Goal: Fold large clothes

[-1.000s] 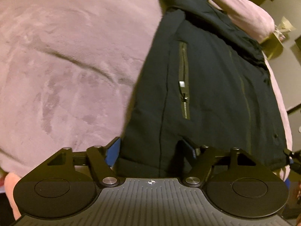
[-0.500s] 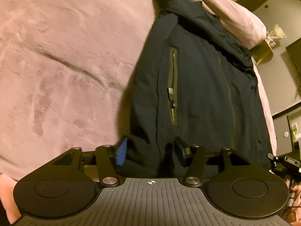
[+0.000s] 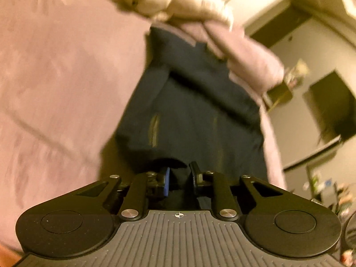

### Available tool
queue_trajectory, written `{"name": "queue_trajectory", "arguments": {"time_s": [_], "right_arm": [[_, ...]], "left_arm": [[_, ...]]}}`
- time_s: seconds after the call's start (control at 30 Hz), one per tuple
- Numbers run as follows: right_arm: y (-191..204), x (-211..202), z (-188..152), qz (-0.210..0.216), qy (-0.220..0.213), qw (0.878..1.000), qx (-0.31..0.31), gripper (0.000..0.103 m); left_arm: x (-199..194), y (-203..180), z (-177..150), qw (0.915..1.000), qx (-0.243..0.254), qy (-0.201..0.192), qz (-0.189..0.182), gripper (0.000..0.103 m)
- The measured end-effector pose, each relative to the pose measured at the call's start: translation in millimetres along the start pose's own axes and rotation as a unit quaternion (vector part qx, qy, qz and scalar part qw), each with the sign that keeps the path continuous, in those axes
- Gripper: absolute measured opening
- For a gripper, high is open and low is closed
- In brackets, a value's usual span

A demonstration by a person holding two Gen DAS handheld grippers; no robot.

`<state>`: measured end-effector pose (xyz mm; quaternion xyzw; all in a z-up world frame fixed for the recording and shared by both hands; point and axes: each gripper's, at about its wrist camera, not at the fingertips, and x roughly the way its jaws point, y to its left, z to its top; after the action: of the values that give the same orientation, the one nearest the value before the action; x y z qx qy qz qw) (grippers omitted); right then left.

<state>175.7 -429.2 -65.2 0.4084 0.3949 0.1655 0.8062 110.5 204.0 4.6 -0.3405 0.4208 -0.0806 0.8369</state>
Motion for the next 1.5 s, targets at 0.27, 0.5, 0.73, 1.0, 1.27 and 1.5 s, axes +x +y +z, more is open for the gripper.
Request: {"name": "queue_trajectory", "arguments": {"time_s": [0.27,0.5,0.73,1.0,1.27,1.5], "right_arm": [[42.6,50.6,79.4,-0.017,-0.077,0.997,-0.008,0.020],[54.5,114.9,121.3,-0.056,-0.079,0.995,0.003,0.020],[48.8,158.7,137.2,-0.086,-0.069,0.994,0.000,0.022],[35.2,156.0,142.5,-0.047,-0.122,0.991,0.021,0.054],[38.3,153.2,120.4,-0.133,-0.131,0.974,-0.132,0.074],[55.2,187.2,109.1,-0.154,-0.079,0.962,-0.213,0.072]], "left_arm": [[31.1,-14.0,88.5,0.9970,-0.047,-0.060,0.015,0.020],[101.1,-9.9,142.0,0.9926,-0.096,-0.052,0.052,0.020],[144.7,7.8,163.2,0.9904,-0.118,-0.032,0.065,0.022],[142.2,29.4,175.2,0.9831,-0.150,-0.092,0.051,0.039],[150.9,42.1,149.8,0.9947,-0.076,-0.055,0.041,0.065],[183.0,29.1,137.2,0.9980,-0.016,-0.013,0.060,0.065]]}}
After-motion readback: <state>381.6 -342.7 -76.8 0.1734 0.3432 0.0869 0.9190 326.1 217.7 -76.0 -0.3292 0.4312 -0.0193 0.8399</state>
